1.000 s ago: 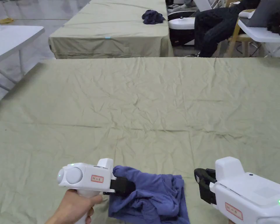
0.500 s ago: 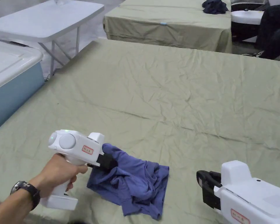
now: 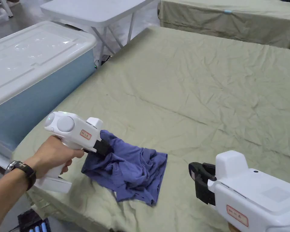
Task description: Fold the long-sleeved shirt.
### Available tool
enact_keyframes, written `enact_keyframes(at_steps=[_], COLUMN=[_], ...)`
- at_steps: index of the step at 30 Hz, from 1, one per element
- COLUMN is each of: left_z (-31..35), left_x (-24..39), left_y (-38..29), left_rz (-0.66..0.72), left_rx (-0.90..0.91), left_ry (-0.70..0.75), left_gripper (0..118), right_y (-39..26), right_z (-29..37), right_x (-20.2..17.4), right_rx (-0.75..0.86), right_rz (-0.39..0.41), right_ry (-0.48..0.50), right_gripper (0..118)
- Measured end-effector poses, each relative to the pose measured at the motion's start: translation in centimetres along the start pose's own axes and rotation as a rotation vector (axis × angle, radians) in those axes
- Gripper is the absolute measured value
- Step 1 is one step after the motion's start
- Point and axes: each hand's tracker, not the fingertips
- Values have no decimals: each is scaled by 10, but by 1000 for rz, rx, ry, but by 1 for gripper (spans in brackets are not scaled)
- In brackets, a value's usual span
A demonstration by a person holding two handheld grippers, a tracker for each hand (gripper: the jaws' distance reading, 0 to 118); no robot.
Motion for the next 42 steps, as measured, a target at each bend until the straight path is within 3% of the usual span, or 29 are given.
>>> enact_keyframes(at_steps=[9, 13, 14, 17, 18, 19, 24, 31, 34, 42], left_z=[7, 2, 1, 2, 5, 10, 53, 105, 117, 120], left_x=[-21, -14, -11, -6, -6, -6, 16, 122, 175, 330], left_y=[11, 9, 7, -1, -4, -7, -21, -45, -47, -40], left_rz=[20, -34, -47, -80, -80, -76, -27, -86, -90, -280], left_rx=[-24, -51, -44, -23, 3, 13, 183, 441, 518, 701], left_ry=[53, 65, 74, 187, 202, 197, 231, 291, 262, 205], left_gripper=[14, 15, 19, 72, 83, 87, 89, 90, 90, 90], right_y=[-9, -9, -9, -8, -8, -8, -6, -1, -3, -13], right_z=[-26, -26, -26, -22, -19, -16, 10, 79, 118, 224], right_x=[-8, -6, -6, -5, -5, -5, 1, 25, 41, 92], right_rx=[-55, -67, -68, -70, -69, -68, -32, 97, 162, 308], right_rz=[5, 9, 8, 17, 26, 31, 25, -7, -29, -111], right_ry=[24, 21, 19, 13, 11, 6, -18, -108, -176, -430], right_gripper=[1, 1, 1, 1, 1, 1, 1, 1, 1, 1])
